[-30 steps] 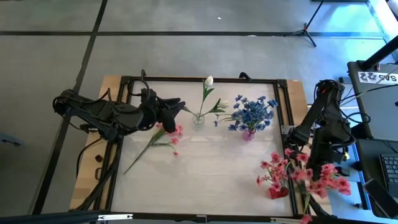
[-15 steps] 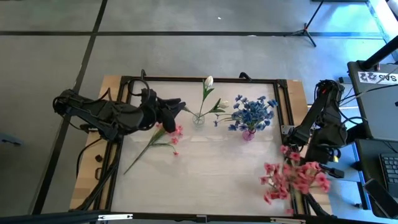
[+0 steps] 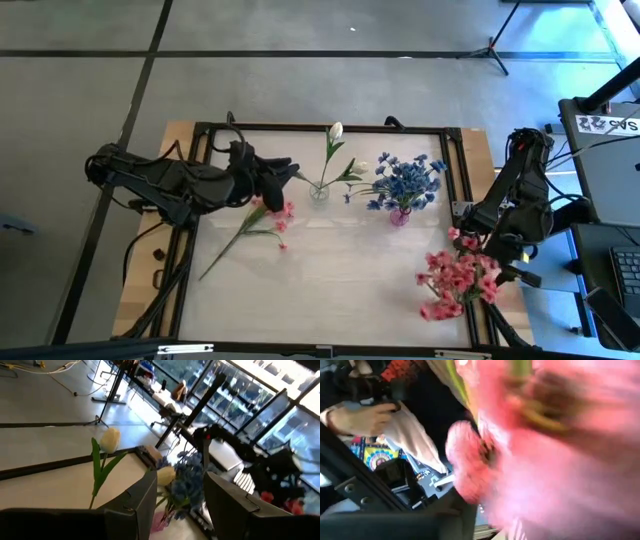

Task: Sort flowers into vase by color
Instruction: Put the right pink flower into the red vase

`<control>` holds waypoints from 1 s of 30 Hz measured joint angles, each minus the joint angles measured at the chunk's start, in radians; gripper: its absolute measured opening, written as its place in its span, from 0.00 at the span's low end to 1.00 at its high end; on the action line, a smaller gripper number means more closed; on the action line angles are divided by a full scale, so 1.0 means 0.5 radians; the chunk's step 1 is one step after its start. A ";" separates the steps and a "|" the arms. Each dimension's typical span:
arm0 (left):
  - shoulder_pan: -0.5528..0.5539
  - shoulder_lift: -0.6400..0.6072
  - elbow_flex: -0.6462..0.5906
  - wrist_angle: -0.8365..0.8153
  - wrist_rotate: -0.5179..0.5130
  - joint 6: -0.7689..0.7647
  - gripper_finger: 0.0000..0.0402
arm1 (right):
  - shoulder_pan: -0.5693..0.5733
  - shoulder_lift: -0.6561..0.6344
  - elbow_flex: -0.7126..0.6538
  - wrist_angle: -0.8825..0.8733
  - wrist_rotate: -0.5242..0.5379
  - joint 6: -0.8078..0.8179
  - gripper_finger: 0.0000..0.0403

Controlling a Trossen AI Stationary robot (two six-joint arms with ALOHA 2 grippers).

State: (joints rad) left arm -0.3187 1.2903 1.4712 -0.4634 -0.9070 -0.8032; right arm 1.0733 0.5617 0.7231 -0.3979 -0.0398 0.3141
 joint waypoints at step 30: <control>-0.075 0.000 0.000 -0.540 0.130 -0.379 0.39 | 0.000 0.301 0.334 -0.710 -0.049 0.901 0.57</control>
State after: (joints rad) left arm -0.3563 1.2903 1.4712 -0.7334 -0.8420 -0.9928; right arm 1.0733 0.7124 0.8902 -0.7528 -0.0643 0.7645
